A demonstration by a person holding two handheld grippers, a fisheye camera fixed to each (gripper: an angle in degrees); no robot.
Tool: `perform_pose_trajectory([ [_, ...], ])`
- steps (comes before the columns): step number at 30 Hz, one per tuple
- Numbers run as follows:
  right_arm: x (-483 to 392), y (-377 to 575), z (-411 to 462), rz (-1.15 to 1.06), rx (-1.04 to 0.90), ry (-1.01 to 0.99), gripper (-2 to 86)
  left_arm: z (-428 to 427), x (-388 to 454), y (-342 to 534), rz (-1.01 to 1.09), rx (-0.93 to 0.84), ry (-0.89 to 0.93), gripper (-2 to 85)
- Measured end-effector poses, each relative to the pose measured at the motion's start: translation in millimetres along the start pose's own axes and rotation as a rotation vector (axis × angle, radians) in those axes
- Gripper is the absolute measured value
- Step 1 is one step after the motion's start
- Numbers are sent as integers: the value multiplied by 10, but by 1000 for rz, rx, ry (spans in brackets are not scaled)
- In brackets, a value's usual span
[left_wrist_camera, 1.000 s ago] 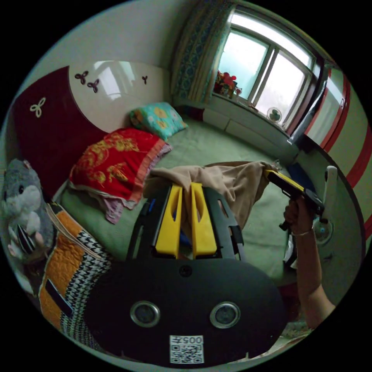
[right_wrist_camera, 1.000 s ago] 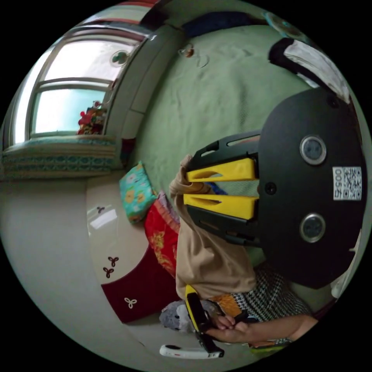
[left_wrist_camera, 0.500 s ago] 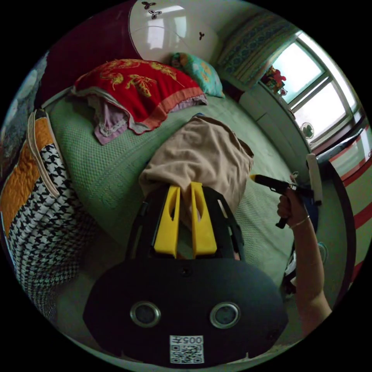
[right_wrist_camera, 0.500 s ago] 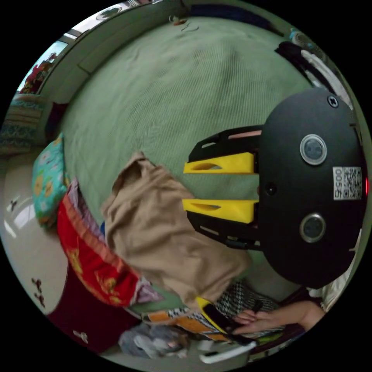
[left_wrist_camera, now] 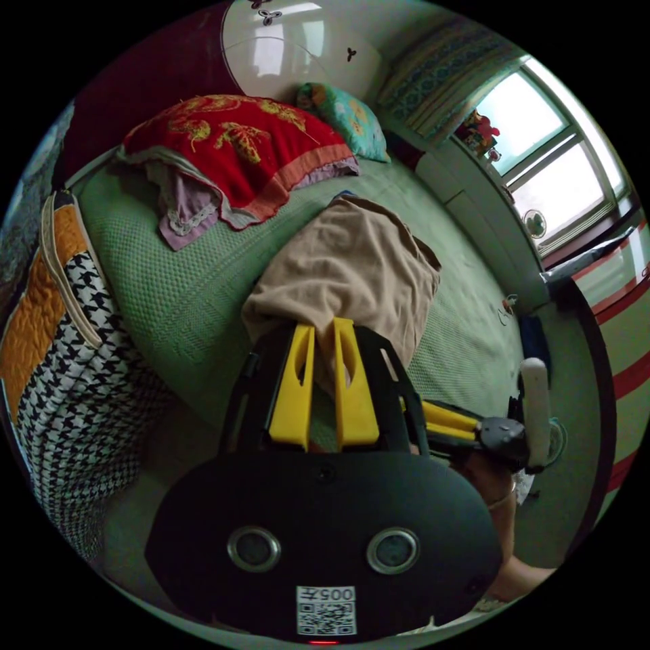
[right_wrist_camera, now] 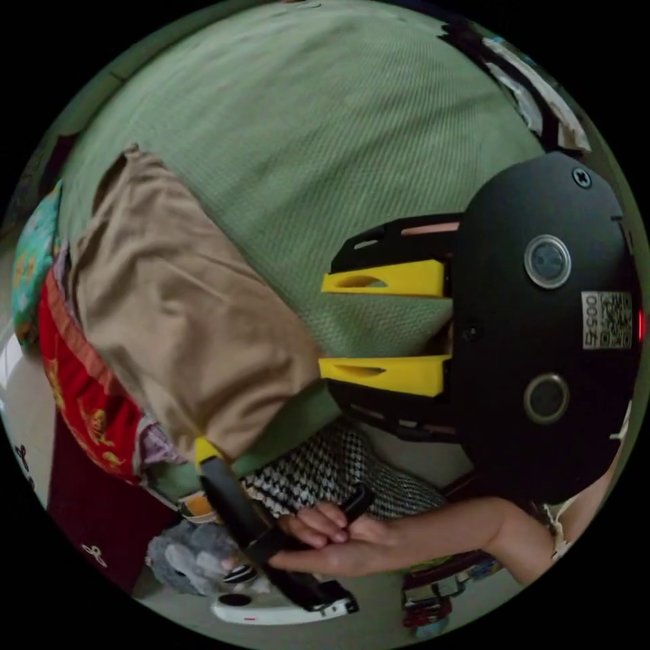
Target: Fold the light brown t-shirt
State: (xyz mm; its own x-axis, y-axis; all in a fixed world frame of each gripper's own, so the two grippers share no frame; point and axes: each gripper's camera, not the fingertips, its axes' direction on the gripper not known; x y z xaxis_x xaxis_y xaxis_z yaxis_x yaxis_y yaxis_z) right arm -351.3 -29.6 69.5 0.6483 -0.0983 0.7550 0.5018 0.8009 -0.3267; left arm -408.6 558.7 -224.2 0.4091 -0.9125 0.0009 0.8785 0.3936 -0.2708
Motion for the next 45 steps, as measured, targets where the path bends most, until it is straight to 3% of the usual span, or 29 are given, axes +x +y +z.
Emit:
perform_pose_trajectory([
  [5,30,-51,130,11,61,-133,27,197,295,138,44,-8,-80,57],
  [7,19,7,128,20,42,-81,-6,280,424,198,61,-16,-109,57],
  [12,-39,255,-106,-34,49,61,-14,565,810,483,114,-46,-148,61],
  [18,201,439,220,78,-125,-2,-6,1044,999,969,46,-64,-195,96],
  [23,269,923,-232,67,68,157,3,1074,1421,1447,54,-25,-306,85],
  [28,727,1700,-625,326,313,199,-9,1183,2395,1824,264,49,-269,29],
  [34,940,2968,-795,535,585,403,-10,1774,3946,2293,587,77,-47,-4],
  [39,1109,3964,-735,733,613,547,-10,2712,4864,2884,792,-14,-109,-5],
  [42,1236,4436,-729,780,653,497,-10,3024,5072,3119,745,-122,-63,-6],
  [45,1386,4721,-664,798,633,465,-10,3178,5322,3281,746,-54,-23,-6],
])
